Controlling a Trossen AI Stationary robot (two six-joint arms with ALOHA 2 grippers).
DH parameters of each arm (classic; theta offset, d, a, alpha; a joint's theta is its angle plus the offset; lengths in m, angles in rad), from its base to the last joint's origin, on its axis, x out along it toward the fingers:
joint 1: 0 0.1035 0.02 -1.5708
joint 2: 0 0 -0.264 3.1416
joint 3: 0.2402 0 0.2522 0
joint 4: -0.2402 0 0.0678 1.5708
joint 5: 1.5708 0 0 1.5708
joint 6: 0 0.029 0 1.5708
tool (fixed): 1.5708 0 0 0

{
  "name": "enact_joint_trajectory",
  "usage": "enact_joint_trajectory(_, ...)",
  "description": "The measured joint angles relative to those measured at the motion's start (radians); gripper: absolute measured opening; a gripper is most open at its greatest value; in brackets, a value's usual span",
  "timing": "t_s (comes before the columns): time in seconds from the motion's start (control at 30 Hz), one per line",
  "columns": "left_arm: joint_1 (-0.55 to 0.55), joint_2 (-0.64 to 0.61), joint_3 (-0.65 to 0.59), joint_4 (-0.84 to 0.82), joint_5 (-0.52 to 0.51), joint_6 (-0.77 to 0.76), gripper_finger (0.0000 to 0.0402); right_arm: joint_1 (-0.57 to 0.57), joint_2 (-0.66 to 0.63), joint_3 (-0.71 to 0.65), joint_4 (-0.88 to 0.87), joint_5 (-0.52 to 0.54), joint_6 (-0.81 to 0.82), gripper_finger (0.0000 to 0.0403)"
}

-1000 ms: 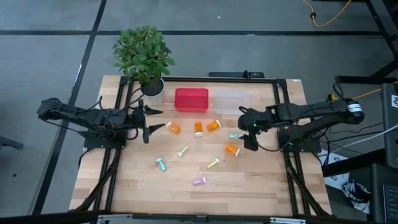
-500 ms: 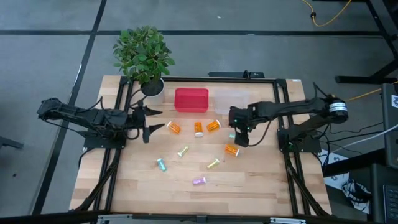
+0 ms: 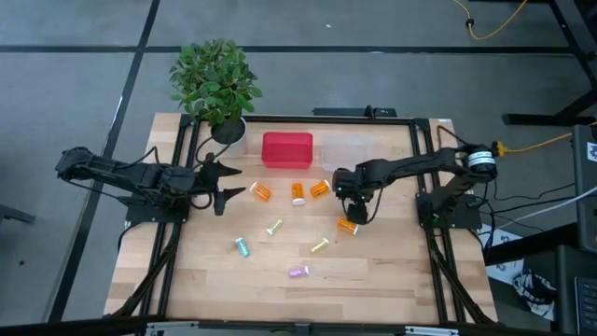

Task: Pick and place medicine bottles into bin by pill shape (circle, oval)
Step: Put the right blue tablet bottle into the transparent bin

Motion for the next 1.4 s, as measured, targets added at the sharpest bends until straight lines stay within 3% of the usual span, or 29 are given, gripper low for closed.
enact_joint_trajectory(0.33,-0.056,0.0,0.0,0.01,0.0,-0.058,0.0265,-0.026,0.106,0.006,0.029,0.026,-0.003,0.0233)
enact_joint_trajectory(0.7,-0.089,0.002,0.0,0.001,0.002,-0.058,0.0265,-0.039,0.088,0.001,0.048,0.022,0.09,0.0229)
enact_joint_trajectory(1.4,-0.101,0.002,0.0,-0.002,0.002,-0.11,0.0265,-0.042,0.087,0.001,0.063,0.041,0.134,0.0103)
